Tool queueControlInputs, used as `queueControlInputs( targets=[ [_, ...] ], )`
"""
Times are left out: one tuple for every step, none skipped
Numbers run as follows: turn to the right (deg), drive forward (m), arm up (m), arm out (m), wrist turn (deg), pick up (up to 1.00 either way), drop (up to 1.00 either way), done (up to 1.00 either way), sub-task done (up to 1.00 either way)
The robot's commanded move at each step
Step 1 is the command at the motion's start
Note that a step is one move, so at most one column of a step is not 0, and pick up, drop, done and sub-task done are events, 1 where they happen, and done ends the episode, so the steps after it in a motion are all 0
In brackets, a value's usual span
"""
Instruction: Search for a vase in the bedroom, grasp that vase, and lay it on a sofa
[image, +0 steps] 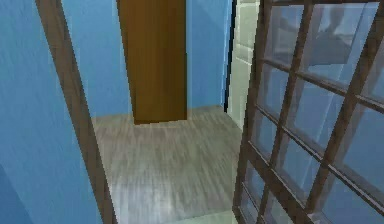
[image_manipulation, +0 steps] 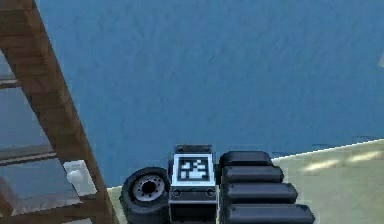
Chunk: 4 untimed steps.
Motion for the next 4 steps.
queueControlInputs(
  targets=[
    [0.0, 0.45, 0.00, 0.00, 0.0, 0.00, 0.00, 0.00, 0.00],
    [-6.0, 0.00, 0.00, 0.00, 0.0, 0.00, 0.00, 0.00, 0.00],
    [0.0, 0.40, 0.00, 0.00, 0.0, 0.00, 0.00, 0.00, 0.00],
    [-30.0, 0.00, 0.00, 0.00, 0.0, 0.00, 0.00, 0.00, 0.00]
  ],
)
